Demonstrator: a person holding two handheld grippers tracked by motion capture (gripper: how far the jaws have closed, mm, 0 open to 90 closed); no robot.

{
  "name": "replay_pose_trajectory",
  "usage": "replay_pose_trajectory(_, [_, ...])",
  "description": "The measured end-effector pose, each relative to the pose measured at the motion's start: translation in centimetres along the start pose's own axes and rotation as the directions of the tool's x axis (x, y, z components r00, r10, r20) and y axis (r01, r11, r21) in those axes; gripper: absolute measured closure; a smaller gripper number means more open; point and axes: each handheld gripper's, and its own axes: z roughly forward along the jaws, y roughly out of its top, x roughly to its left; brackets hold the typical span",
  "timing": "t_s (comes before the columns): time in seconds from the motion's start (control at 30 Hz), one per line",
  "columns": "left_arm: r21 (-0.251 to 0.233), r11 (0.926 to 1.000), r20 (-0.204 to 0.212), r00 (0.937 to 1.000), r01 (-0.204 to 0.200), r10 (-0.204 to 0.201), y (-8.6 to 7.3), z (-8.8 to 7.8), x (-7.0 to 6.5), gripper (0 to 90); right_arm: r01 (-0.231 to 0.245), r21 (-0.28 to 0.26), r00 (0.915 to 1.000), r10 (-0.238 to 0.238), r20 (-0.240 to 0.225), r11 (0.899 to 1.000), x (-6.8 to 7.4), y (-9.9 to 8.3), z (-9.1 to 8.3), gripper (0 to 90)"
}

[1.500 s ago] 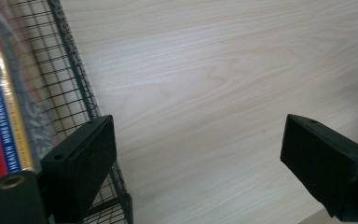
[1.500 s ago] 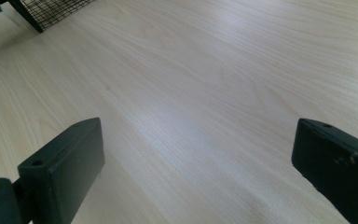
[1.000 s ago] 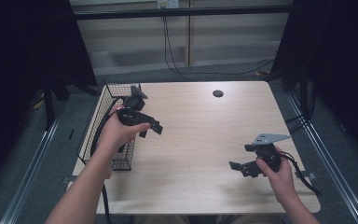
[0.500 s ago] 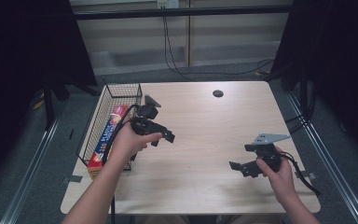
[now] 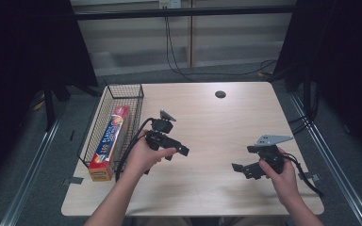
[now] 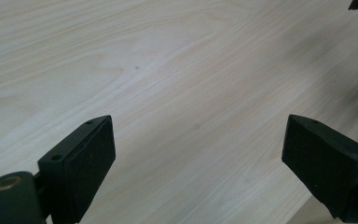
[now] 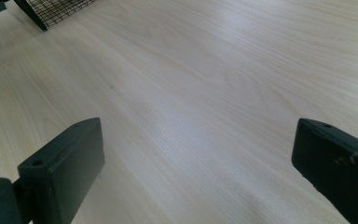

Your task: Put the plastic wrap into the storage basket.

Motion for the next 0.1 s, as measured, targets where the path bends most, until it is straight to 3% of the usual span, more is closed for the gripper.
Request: replay_pose_trajectory(0.1, [-0.011, 0.9998, -0.012, 0.9998, -0.015, 0.015, -0.47, 1.00, -0.31, 8.7, 0.002, 0.000, 1.0000, -0.002, 0.003, 1.000, -0.03, -0.04, 0.00, 2.2])
